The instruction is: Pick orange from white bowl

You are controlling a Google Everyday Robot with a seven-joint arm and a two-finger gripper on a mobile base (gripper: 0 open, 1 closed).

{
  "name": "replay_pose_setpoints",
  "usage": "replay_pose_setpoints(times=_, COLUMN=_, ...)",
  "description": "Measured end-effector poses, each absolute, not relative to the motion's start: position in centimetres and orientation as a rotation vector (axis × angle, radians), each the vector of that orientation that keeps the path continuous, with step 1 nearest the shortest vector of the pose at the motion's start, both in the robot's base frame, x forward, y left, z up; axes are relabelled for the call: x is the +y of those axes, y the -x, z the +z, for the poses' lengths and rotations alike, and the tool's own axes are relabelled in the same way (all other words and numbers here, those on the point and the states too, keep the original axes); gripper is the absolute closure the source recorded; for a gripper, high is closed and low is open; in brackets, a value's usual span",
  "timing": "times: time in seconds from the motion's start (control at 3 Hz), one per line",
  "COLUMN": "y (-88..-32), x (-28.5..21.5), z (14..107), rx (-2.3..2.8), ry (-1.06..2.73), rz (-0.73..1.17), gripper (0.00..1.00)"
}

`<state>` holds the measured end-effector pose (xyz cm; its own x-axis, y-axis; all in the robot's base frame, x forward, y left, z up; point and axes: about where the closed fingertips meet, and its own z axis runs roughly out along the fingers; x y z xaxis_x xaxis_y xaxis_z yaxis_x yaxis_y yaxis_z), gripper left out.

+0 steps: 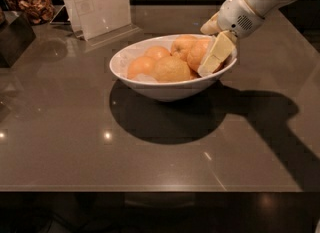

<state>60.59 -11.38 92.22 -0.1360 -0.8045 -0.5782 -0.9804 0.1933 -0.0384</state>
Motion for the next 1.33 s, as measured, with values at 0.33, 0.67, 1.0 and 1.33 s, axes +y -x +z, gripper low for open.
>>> replay_pose_setpoints(times=0.33, y=-60.5, x=-11.43, z=91.05, rx=2.023, ry=1.662, rz=0.513, gripper=0.05)
replay_pose_setpoints(times=0.67, y=-60.46, x=-11.44, z=90.78, rx=2.026, ry=1.662, rz=0.517, gripper=0.24)
replay_pose_setpoints(times=1.0, y=-60.41, x=-11.44, z=90.47, rx=2.029, ry=1.664, rz=0.522, gripper=0.47)
replay_pose_setpoints(times=1.33, y=-60.41, x=-11.44, z=90.79, rx=2.028, ry=1.664, rz=0.521, gripper=0.7)
